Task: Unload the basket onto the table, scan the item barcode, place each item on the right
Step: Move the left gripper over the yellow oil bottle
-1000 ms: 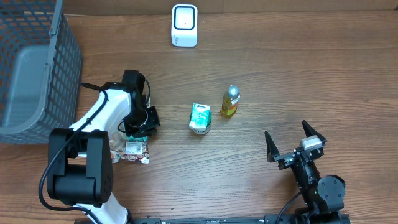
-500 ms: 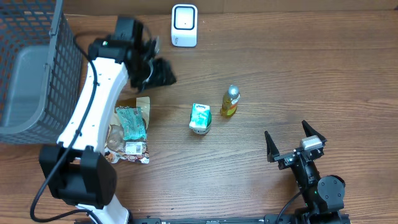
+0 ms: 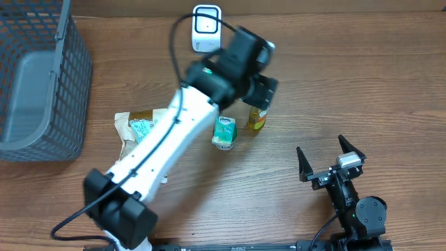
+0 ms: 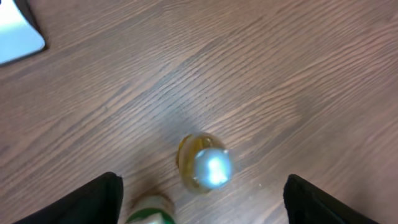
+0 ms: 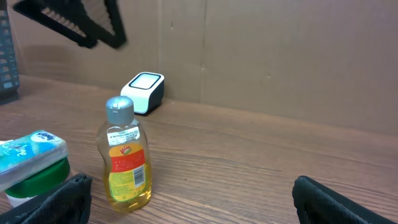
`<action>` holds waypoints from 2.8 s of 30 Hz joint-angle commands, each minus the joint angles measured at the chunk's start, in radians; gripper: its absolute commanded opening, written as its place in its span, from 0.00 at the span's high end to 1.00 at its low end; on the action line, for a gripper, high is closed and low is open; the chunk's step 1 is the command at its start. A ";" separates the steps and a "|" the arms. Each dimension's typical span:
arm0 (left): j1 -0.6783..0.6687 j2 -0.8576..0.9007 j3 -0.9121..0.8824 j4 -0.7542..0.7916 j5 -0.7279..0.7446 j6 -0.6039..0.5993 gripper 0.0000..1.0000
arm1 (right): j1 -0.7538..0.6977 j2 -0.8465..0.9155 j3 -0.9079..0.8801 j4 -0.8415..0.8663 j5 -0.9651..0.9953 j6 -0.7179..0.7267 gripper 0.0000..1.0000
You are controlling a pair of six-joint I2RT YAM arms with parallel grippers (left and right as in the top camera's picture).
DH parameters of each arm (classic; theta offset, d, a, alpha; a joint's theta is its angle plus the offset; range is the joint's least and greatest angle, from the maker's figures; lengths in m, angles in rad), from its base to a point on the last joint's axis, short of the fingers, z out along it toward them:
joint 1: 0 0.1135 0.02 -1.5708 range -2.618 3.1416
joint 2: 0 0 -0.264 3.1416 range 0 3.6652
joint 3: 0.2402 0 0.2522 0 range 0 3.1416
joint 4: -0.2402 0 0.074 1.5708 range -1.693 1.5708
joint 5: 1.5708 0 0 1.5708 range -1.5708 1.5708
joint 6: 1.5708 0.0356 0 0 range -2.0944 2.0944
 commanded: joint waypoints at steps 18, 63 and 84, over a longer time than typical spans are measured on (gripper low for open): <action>0.093 -0.147 0.057 -0.169 -0.206 -0.148 0.11 | -0.003 -0.010 -0.011 0.003 0.006 0.002 0.00; 0.037 -0.176 -0.089 0.097 0.015 -0.069 0.14 | -0.003 -0.010 -0.011 0.003 0.006 0.002 0.00; -0.076 0.129 -0.080 0.107 -0.087 0.027 0.11 | -0.003 -0.010 -0.011 0.003 0.006 0.002 0.00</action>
